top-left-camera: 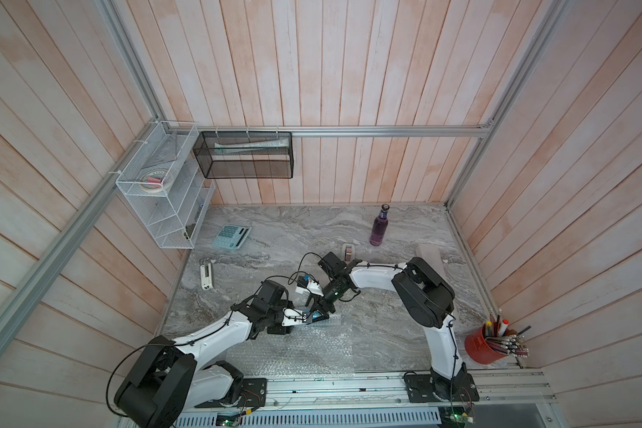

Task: Wrap wine bottles in bubble wrap
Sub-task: Wrap the wine bottle in bubble wrap.

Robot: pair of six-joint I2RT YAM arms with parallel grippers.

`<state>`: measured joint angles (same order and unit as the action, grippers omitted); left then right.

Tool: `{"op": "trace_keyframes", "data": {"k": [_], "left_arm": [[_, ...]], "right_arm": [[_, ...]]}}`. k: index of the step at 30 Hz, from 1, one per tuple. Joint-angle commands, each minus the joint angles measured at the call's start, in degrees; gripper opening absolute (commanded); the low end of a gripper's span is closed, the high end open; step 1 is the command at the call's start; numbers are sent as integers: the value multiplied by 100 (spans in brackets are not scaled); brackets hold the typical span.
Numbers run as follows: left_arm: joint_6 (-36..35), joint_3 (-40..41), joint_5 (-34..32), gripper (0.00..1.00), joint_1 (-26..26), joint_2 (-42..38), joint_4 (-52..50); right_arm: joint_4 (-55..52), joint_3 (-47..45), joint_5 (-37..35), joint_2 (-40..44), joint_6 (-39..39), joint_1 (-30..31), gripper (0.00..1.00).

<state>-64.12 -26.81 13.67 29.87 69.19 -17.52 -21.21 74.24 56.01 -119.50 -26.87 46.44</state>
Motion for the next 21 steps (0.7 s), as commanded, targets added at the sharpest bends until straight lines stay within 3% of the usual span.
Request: {"op": "trace_keyframes", "data": {"k": [1, 8, 13, 17, 21], "left_arm": [[315, -75, 553, 35, -185, -177, -386], [767, -371, 1599, 28, -602, 152, -985], [838, -1043, 2174, 27, -810, 903, -1779], [820, -1455, 2410, 27, -948, 1324, -2224], [810, -1729, 2641, 28, -1040, 1748, -2503]], "right_arm": [[170, -277, -202, 667, 144, -110, 70], [1608, -1834, -1298, 2277, 375, -374, 74], [3580, -3389, -3005, 3407, -173, 246, 76], [3912, -3577, -3908, 3361, -843, 664, 77], [4143, -3539, -4293, 3002, -1204, 925, 77]]}}
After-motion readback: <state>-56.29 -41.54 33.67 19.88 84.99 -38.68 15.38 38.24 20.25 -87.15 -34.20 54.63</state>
